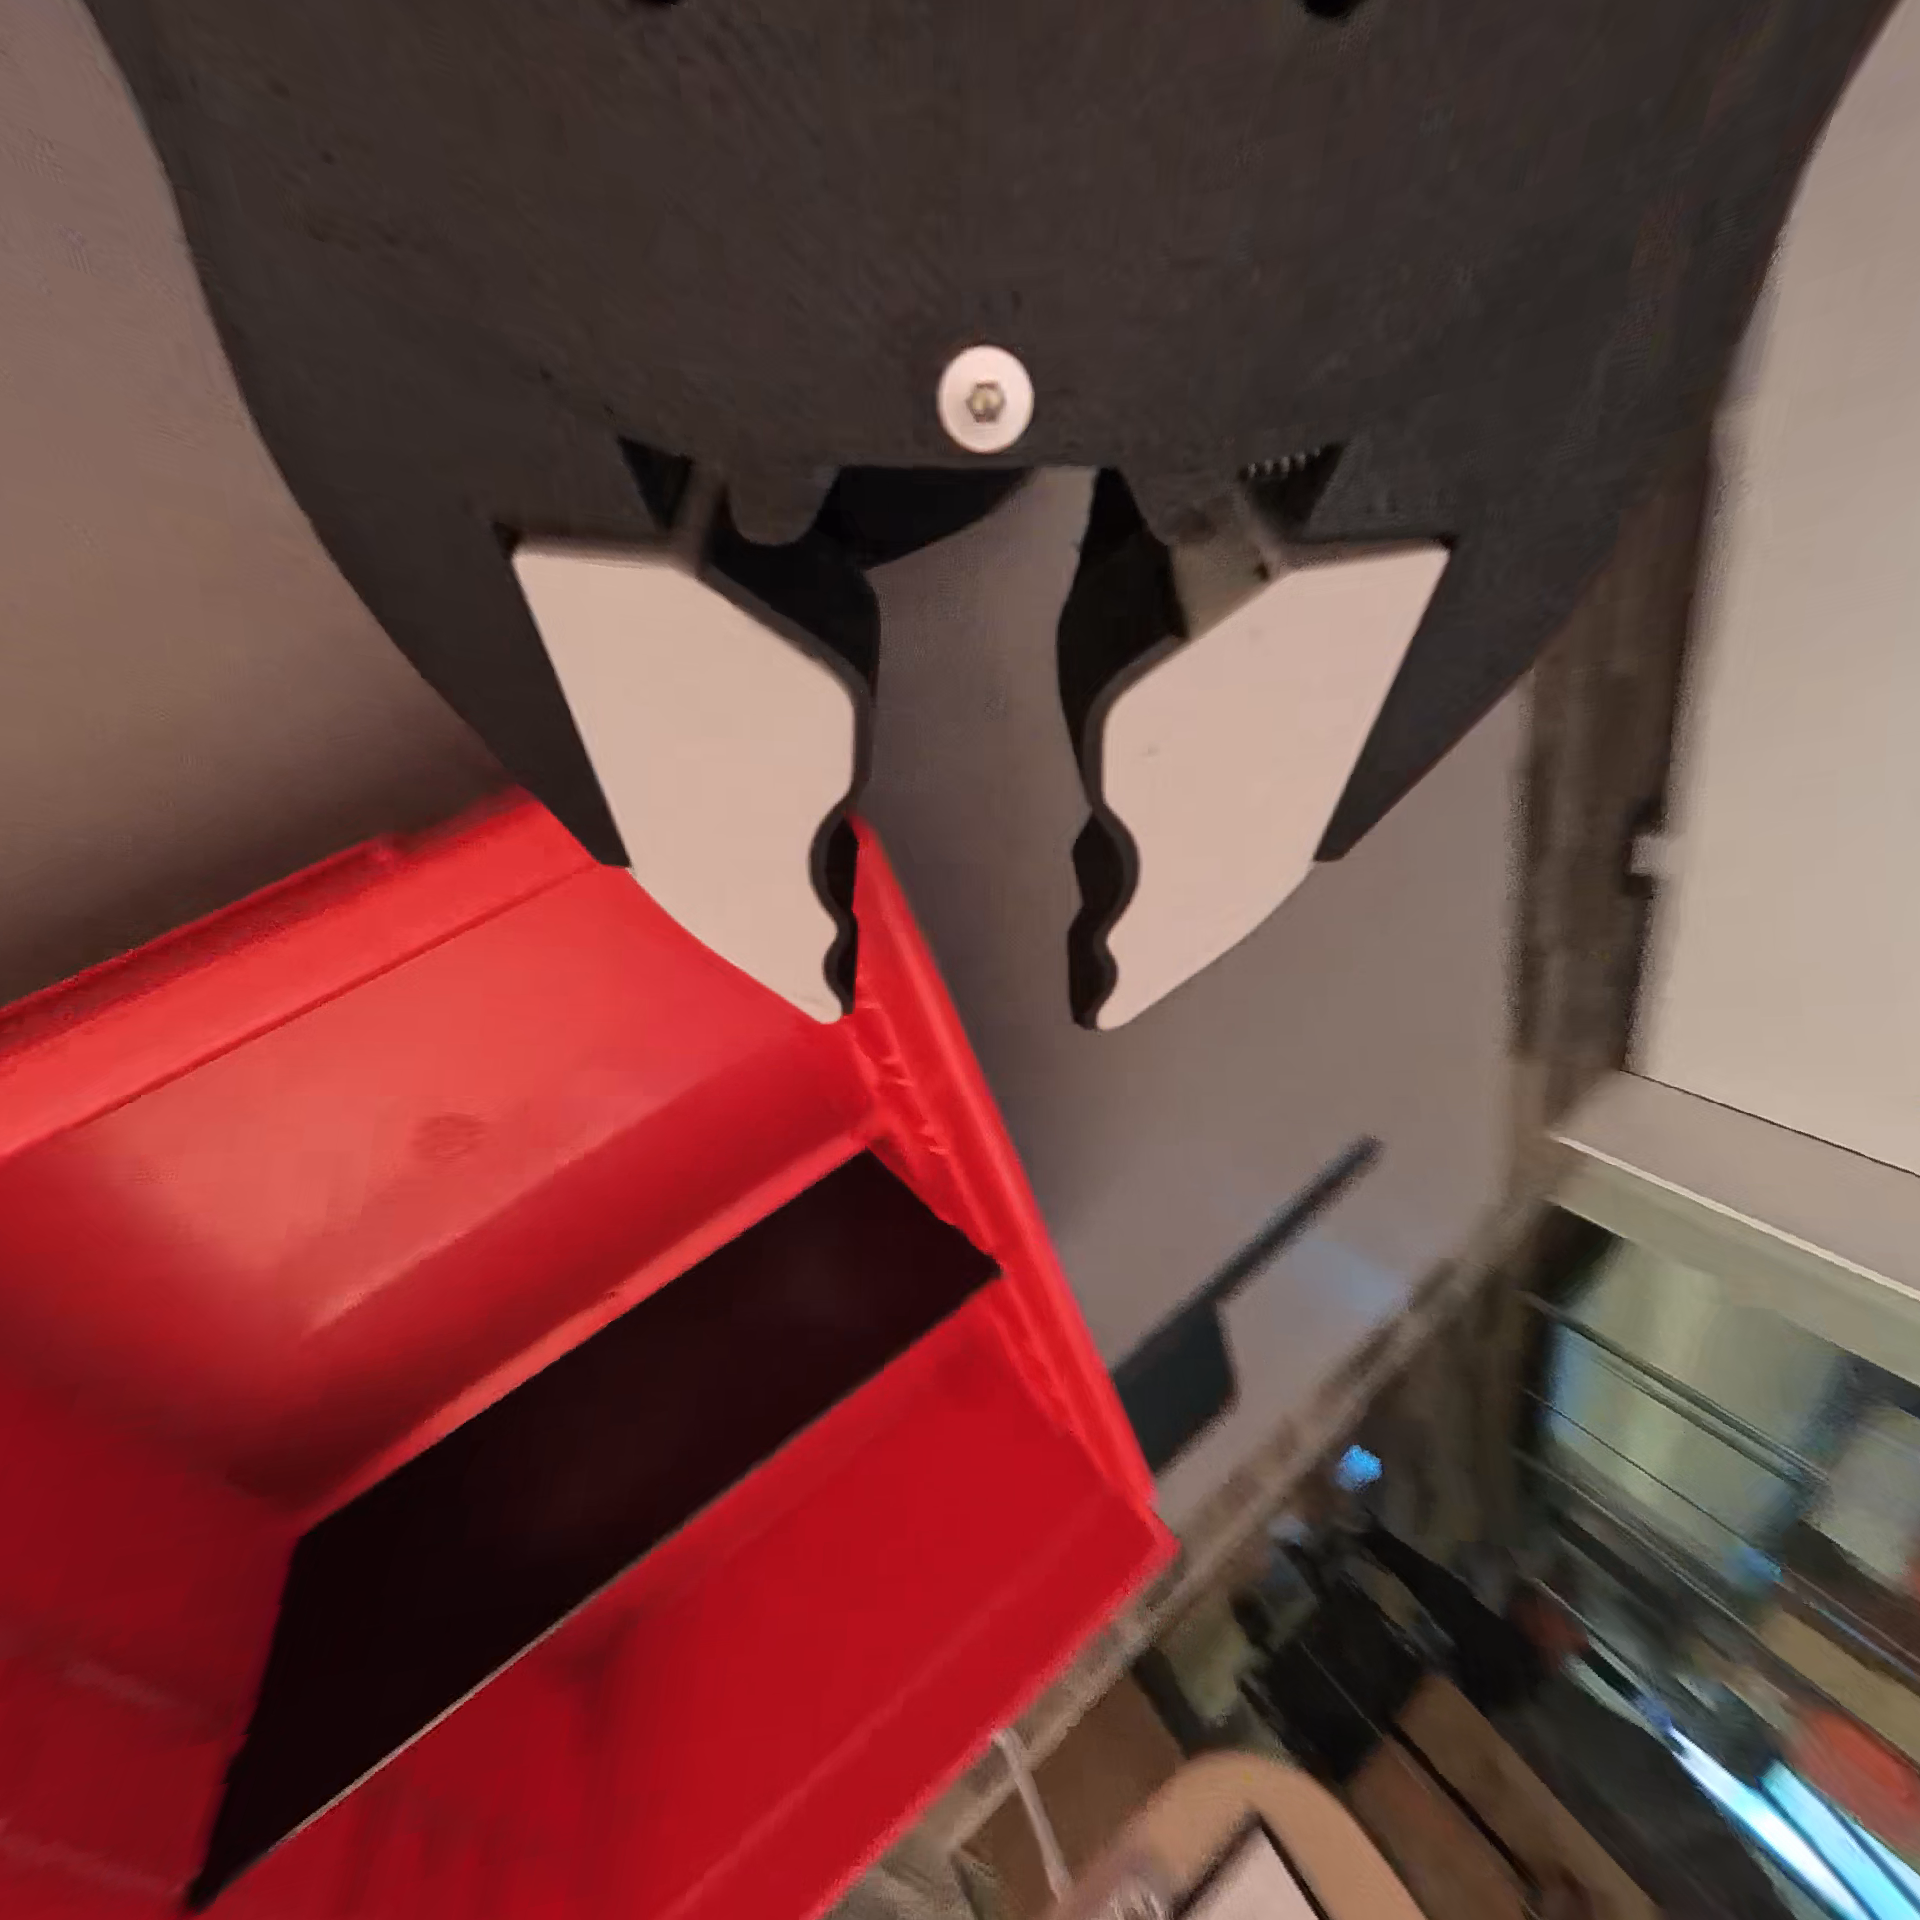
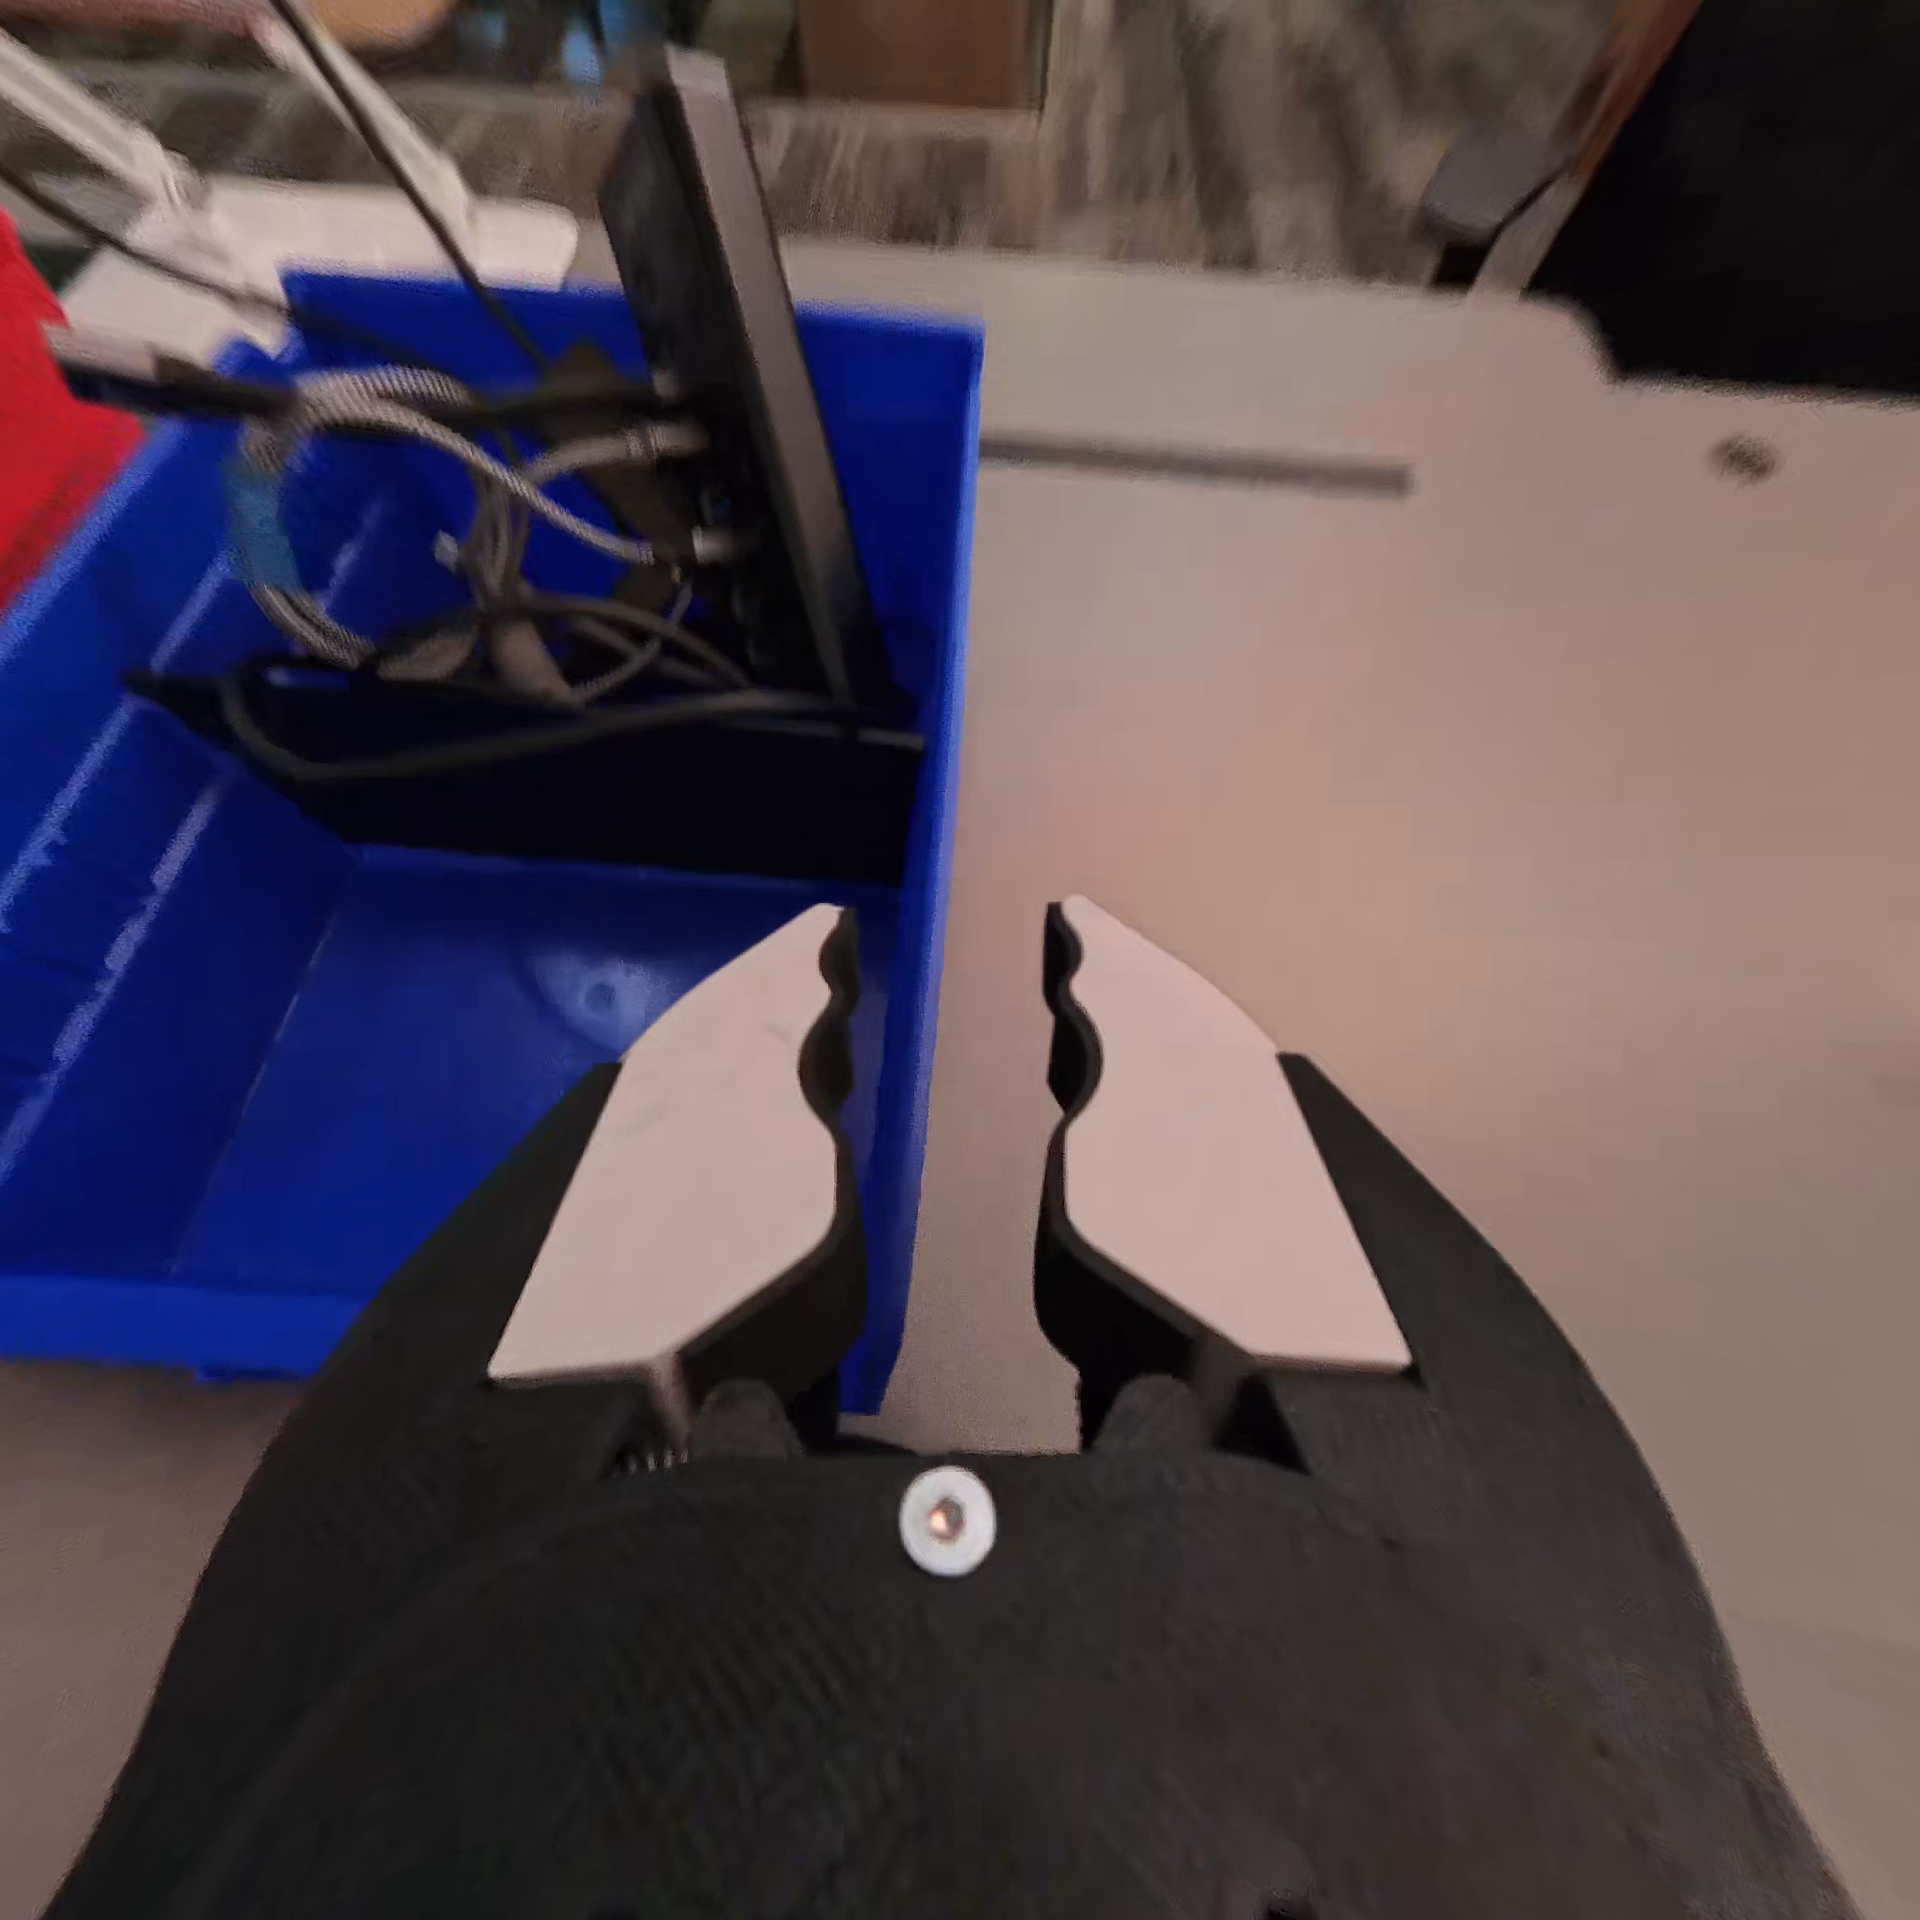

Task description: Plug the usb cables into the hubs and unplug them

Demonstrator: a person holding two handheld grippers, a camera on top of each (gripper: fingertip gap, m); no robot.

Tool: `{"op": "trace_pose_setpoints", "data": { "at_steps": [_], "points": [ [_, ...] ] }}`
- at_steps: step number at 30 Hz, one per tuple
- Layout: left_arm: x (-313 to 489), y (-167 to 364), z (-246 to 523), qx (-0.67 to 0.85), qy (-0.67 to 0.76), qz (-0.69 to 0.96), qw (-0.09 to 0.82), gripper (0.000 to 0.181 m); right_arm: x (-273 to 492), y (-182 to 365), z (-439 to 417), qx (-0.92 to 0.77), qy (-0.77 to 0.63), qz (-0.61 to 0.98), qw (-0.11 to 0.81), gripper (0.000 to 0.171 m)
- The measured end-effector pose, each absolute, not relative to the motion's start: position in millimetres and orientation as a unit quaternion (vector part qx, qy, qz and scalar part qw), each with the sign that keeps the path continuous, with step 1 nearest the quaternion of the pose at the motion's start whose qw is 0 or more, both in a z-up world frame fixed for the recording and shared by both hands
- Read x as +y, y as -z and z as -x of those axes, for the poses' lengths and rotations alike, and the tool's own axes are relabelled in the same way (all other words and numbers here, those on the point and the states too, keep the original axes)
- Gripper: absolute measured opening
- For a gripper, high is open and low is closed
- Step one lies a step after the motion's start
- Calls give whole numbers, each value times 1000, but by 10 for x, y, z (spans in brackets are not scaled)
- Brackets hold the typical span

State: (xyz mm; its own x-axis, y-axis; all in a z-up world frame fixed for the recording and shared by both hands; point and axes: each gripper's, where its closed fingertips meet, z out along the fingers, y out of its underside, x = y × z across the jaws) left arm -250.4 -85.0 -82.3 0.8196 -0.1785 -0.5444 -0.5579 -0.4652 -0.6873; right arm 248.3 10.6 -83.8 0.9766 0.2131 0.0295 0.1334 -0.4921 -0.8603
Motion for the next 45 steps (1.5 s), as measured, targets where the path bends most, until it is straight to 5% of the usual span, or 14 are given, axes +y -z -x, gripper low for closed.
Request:
{"op": "trace_pose_setpoints", "data": {
  "at_steps": [7,13,20,28,31,32,35,45],
  "points": [
    [-1029,-61,2350,393,-529,611,438,37,-144,290,-1738,-162,-89,811,555,50],
    [-1143,-215,2158,428,-564,559,431,38,-370,394,-574,-240,-225,816,475,53],
    [-1319,-212,2290,392,-520,605,459,46,-275,431,390,-252,-308,854,336,48],
    [-1430,-204,2297,388,-506,621,455,50,33,1389,606,-202,-190,952,133,55],
    [-1499,-192,2279,379,-483,645,455,52,-46,1613,685,-197,-198,959,52,41],
    [-1540,-170,2285,371,-465,666,450,52,-40,1609,730,-195,-207,958,45,23],
    [-1699,-136,2194,331,-345,748,460,55,24,1632,599,-238,-105,965,41,10],
    [-2345,-1057,2228,140,-34,781,608,54,-121,986,607,-318,-96,943,11,9]
  ]
}}
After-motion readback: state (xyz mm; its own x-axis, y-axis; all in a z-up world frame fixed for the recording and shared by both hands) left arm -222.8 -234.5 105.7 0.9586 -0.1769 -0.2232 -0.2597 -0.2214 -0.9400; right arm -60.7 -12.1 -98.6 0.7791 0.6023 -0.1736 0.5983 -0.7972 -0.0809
